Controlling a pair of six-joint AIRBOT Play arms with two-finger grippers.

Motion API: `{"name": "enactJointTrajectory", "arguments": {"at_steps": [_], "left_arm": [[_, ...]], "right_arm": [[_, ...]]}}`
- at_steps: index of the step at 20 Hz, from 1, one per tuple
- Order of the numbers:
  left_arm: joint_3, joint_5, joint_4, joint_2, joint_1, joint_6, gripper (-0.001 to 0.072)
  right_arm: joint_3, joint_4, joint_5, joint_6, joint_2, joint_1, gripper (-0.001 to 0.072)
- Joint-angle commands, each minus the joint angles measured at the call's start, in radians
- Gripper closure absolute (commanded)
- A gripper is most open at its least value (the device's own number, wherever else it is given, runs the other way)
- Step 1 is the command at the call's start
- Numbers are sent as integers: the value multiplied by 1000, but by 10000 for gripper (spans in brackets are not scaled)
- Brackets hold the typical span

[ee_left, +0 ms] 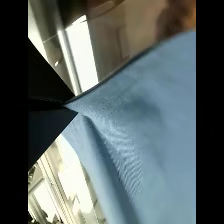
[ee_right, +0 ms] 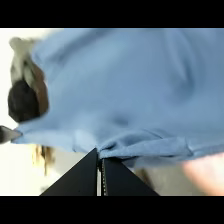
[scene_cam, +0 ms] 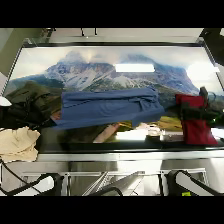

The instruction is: Fold the shirts.

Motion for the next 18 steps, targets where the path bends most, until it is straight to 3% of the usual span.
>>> {"name": "enactJointTrajectory", "arguments": {"at_steps": [1,10,16,18], "left_arm": [[173,-18,-19,-95,-82,-35,697],[590,15,-16,-484,-125,-98,696],[742,-24,-9,-665,-125,-121,697],[753,-24,58,-683,-125,-148,697]], "right_arm": [[180,90,-151,-46,-140,131,695],[549,86,-260,-61,-666,224,696],[558,85,-367,-127,-740,222,696],[558,73,-390,-128,-740,221,696]]}}
